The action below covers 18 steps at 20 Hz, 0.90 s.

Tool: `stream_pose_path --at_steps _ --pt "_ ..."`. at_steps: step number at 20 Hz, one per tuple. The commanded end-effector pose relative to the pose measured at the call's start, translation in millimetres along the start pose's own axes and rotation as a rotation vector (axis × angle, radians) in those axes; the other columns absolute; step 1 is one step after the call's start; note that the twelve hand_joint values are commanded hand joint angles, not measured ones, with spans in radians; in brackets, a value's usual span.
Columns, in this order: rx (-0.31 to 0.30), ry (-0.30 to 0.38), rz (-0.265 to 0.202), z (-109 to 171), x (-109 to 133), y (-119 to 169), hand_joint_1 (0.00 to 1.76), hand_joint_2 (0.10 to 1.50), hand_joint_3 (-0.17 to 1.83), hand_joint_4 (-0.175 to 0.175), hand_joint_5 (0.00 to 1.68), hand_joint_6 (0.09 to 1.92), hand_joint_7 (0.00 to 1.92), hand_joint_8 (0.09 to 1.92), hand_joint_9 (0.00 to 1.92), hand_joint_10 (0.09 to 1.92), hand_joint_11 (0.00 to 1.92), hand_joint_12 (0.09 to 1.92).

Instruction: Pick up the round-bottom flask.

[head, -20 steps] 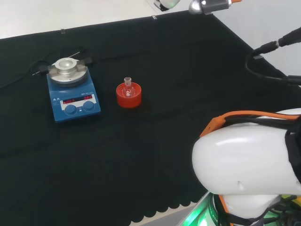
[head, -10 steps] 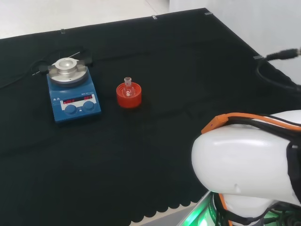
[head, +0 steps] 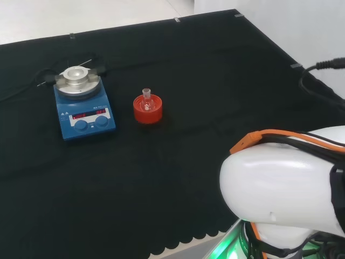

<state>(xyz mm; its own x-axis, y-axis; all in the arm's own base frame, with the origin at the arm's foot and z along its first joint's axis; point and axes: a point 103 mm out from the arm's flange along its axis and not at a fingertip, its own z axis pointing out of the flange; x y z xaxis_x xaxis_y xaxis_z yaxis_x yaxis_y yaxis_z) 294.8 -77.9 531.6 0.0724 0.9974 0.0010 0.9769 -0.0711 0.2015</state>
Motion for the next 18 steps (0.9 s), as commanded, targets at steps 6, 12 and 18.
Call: stream_pose_path --at_steps 6,12,18 --pt "0.018 0.061 -0.054 37 -9 32 0.79 0.49 0.81 -0.075 0.24 0.09 0.1 0.81 0.07 0.95 0.0 1.25" --pt "0.032 0.085 -0.06 52 -4 52 0.78 0.48 0.81 -0.091 0.32 0.09 0.16 0.84 0.17 0.96 0.0 1.4" --pt "0.042 0.098 -0.076 64 9 66 0.79 0.47 0.82 -0.108 0.39 0.09 0.28 0.87 0.31 0.99 0.03 1.52"
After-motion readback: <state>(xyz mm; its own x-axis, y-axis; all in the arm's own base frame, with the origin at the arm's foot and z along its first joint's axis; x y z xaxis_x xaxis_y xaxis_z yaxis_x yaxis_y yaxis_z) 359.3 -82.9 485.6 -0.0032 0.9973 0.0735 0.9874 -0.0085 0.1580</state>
